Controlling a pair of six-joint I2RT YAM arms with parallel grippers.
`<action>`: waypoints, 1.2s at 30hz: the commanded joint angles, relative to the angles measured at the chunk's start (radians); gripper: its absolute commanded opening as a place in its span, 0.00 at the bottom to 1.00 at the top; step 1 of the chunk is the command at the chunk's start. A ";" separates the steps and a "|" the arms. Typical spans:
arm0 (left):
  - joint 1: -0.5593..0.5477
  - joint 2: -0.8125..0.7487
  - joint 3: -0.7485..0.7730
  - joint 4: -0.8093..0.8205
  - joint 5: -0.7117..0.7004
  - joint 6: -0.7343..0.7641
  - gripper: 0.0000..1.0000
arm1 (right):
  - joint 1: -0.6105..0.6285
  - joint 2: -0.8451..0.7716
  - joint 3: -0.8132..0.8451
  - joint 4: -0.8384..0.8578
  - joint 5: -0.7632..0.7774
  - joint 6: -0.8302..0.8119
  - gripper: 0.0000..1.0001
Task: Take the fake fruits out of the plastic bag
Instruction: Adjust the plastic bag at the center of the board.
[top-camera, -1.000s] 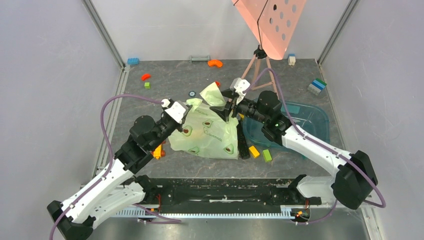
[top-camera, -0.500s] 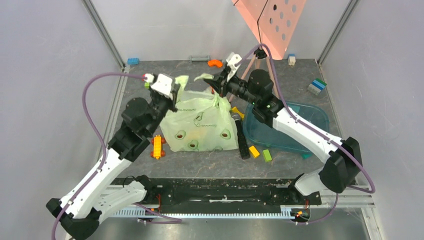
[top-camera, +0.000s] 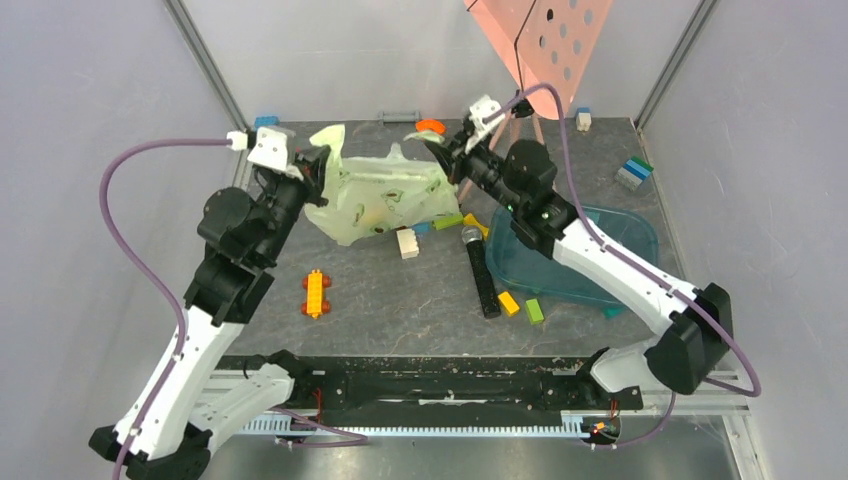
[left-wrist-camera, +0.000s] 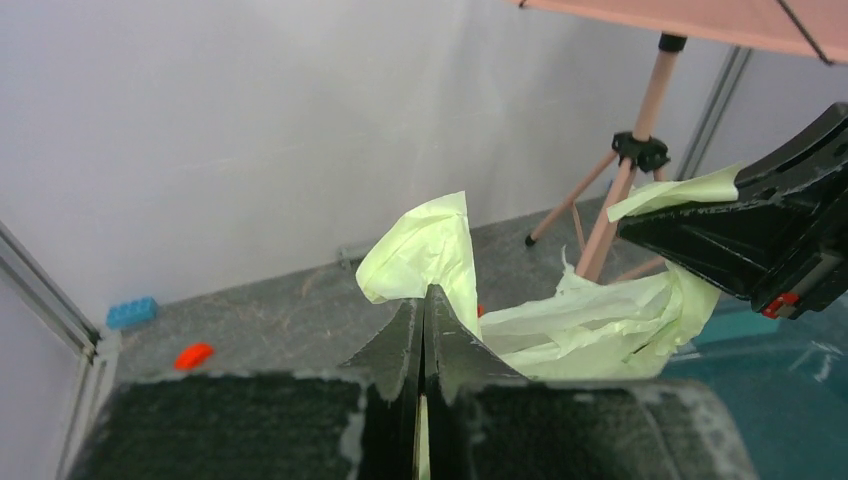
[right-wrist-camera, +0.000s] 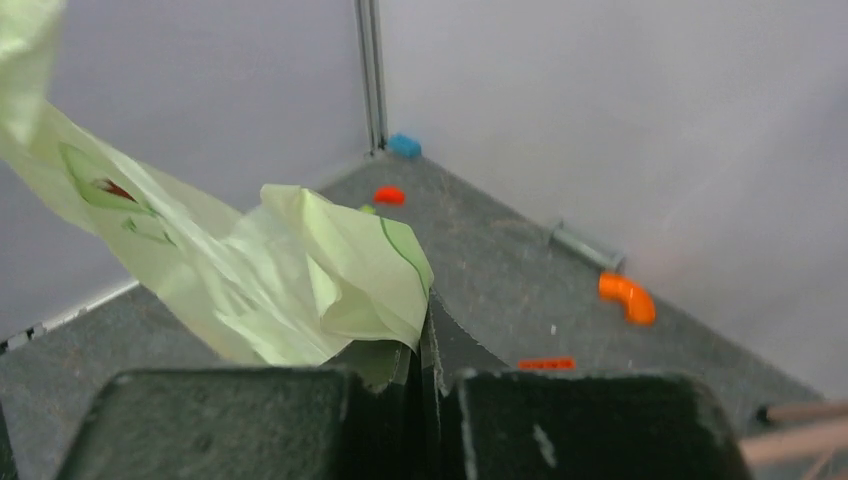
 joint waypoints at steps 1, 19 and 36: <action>0.006 -0.137 -0.135 -0.019 -0.046 -0.118 0.02 | 0.001 -0.128 -0.244 0.057 0.107 0.085 0.00; 0.006 -0.573 -0.519 0.035 0.141 -0.179 0.02 | 0.001 -0.388 -0.626 0.035 0.228 0.176 0.04; 0.005 -0.307 -0.210 0.135 0.389 0.006 0.02 | 0.001 -0.335 -0.261 -0.112 0.051 0.086 0.15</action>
